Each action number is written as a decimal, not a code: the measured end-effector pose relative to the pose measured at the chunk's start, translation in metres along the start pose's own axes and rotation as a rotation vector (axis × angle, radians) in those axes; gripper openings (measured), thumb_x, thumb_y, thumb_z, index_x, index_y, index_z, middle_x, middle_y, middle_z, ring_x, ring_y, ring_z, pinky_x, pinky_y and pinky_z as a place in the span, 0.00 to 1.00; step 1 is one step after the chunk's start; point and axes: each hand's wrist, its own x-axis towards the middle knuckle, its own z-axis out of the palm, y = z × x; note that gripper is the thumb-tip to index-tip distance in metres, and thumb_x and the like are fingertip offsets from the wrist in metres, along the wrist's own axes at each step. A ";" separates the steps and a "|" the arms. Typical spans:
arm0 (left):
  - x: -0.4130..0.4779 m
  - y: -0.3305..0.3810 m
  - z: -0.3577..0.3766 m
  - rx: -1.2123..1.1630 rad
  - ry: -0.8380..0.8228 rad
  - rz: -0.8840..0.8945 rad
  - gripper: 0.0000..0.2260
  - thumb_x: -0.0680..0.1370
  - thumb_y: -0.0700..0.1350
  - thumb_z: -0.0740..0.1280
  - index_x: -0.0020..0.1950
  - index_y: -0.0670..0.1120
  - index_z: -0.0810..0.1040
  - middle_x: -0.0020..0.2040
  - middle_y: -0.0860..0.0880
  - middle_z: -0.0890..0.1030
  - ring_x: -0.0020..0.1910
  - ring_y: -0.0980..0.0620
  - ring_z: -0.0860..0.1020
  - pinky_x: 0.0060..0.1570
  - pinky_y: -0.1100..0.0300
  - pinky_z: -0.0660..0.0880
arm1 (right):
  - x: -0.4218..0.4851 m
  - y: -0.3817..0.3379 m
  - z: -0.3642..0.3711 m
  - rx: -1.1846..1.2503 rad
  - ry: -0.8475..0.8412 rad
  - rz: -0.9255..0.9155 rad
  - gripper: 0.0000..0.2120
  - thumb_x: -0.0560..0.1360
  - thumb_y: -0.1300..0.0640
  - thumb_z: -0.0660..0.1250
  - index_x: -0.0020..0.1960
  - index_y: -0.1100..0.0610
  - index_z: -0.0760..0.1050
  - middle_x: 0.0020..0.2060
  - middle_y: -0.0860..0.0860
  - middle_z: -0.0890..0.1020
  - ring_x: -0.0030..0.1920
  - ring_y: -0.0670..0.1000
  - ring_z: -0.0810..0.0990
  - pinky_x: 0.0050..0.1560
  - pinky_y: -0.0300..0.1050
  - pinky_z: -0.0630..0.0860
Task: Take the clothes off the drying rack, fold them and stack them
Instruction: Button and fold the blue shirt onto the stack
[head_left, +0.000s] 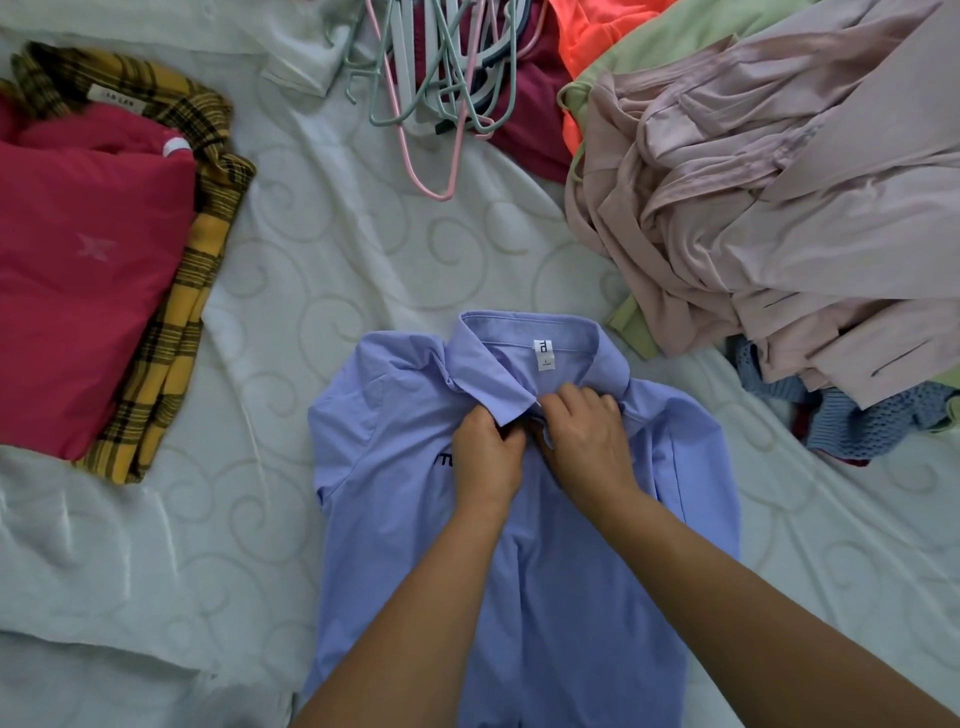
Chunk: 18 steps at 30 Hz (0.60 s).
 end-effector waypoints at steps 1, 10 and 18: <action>-0.001 0.000 -0.001 -0.021 0.016 -0.005 0.06 0.71 0.32 0.66 0.47 0.33 0.78 0.46 0.37 0.81 0.45 0.41 0.78 0.38 0.61 0.65 | 0.000 0.000 -0.002 -0.016 -0.008 -0.013 0.12 0.62 0.64 0.76 0.33 0.58 0.71 0.28 0.54 0.72 0.27 0.55 0.71 0.35 0.45 0.55; -0.013 -0.013 -0.022 0.030 -0.034 0.053 0.07 0.70 0.36 0.68 0.46 0.42 0.74 0.43 0.46 0.77 0.43 0.47 0.75 0.40 0.62 0.66 | 0.013 -0.003 -0.009 -0.053 -0.204 -0.068 0.20 0.48 0.59 0.82 0.27 0.56 0.70 0.21 0.51 0.71 0.20 0.52 0.71 0.24 0.38 0.65; 0.003 -0.032 -0.048 0.290 -0.282 0.053 0.14 0.69 0.36 0.70 0.41 0.46 0.65 0.34 0.53 0.66 0.44 0.42 0.73 0.42 0.55 0.66 | 0.022 -0.003 -0.017 0.080 -0.232 -0.129 0.31 0.42 0.59 0.79 0.26 0.52 0.55 0.15 0.51 0.69 0.14 0.54 0.67 0.32 0.33 0.37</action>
